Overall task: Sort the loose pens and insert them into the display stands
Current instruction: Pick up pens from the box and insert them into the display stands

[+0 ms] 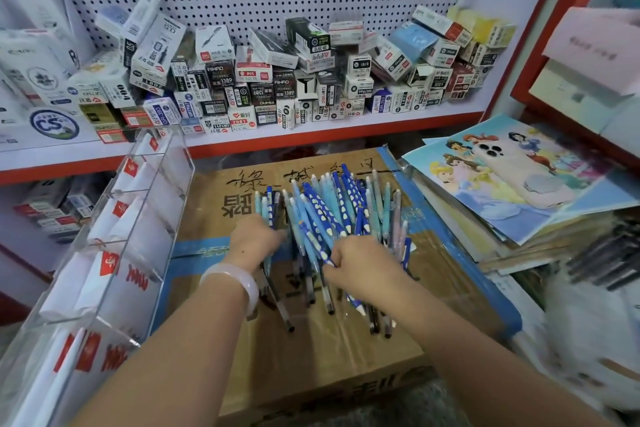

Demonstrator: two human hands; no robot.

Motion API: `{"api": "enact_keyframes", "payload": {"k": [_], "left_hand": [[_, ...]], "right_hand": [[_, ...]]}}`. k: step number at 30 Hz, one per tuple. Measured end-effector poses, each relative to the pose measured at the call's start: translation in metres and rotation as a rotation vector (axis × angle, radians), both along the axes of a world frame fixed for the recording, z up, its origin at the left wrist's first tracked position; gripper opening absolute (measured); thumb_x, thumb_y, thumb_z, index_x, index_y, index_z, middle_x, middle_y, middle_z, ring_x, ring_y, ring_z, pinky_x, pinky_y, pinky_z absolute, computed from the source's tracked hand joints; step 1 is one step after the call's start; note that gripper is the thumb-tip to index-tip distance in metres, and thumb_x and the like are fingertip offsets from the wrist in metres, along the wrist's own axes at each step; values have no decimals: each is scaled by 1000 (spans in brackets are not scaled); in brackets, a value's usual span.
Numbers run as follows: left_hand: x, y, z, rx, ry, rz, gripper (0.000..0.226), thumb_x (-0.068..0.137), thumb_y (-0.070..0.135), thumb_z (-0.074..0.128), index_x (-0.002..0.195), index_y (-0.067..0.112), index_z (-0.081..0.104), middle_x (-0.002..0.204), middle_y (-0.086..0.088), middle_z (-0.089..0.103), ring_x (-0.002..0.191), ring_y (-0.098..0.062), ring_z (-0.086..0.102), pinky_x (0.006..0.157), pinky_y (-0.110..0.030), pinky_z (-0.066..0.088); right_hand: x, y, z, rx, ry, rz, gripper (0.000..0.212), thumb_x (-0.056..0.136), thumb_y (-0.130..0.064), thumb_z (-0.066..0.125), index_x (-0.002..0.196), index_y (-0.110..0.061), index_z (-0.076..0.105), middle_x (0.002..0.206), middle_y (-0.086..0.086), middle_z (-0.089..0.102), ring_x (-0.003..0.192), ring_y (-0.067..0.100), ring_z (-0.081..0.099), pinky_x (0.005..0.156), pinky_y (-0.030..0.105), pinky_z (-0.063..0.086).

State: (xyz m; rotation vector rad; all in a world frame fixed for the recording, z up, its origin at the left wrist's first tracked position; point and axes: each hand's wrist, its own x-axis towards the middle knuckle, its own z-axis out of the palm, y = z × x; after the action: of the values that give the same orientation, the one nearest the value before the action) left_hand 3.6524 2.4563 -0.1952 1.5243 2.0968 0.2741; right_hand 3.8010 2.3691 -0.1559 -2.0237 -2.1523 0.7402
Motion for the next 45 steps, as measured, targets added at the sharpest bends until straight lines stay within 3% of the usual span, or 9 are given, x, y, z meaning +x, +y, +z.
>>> {"api": "enact_keyframes", "payload": {"k": [3,7,9,13,16,23,33,40,45], "left_hand": [[-1,-6,3,49,-47,8,27,89,26,58,76,4,48,70,-5,47,69,-20,47,65,-28,37],[-8,-10,0,122,-176,80,26,93,19,49,78,-3,52,76,-16,53,71,-27,50,64,-29,42],[-15,-12,-7,128,-410,180,29,91,14,48,65,1,48,68,-19,55,68,-30,56,64,-35,50],[-25,-23,-9,128,-657,318,29,92,13,46,65,6,44,54,-12,46,58,-27,46,64,-38,37],[-23,-35,9,131,-797,292,27,88,5,45,62,5,44,34,-2,44,42,-21,39,51,-29,34],[27,-90,83,145,-1029,10,16,90,0,52,77,9,48,58,-3,36,34,-6,33,34,-14,26],[137,-203,141,19,-1082,-505,9,93,11,52,84,10,52,48,4,57,37,-6,32,37,-17,26],[174,-244,151,29,-1030,-593,14,91,10,56,78,8,51,57,2,65,37,-6,35,37,-18,30],[210,-274,150,-56,-1021,-690,12,92,12,54,94,-1,53,47,2,60,35,-7,32,36,-17,30]], "right_hand": [[18,-4,14,83,243,-119,23,91,-23,53,73,-9,49,64,9,43,60,25,46,86,37,47],[34,-15,21,166,441,-277,28,91,-23,54,68,-10,47,58,4,40,53,14,36,61,24,40],[36,-20,23,184,481,-306,33,91,-23,55,63,-13,41,53,-1,36,49,11,33,57,22,37],[35,-29,28,202,507,-293,29,92,-23,53,67,-11,44,53,-2,35,49,11,33,58,19,38],[36,-37,34,192,572,-314,28,93,-23,53,69,-12,44,54,-2,36,51,12,35,60,17,41],[55,-63,71,224,697,-362,24,93,-27,53,78,-8,56,70,9,51,62,18,46,65,30,42],[137,-148,121,376,840,-466,28,94,-25,55,71,-9,55,61,-3,54,52,6,46,47,12,41],[195,-204,129,467,1069,-630,24,96,-23,51,77,-9,57,70,3,54,55,6,46,51,16,42],[231,-244,143,555,1061,-684,23,96,-14,51,75,-8,58,66,6,54,47,2,51,50,14,46]]}}
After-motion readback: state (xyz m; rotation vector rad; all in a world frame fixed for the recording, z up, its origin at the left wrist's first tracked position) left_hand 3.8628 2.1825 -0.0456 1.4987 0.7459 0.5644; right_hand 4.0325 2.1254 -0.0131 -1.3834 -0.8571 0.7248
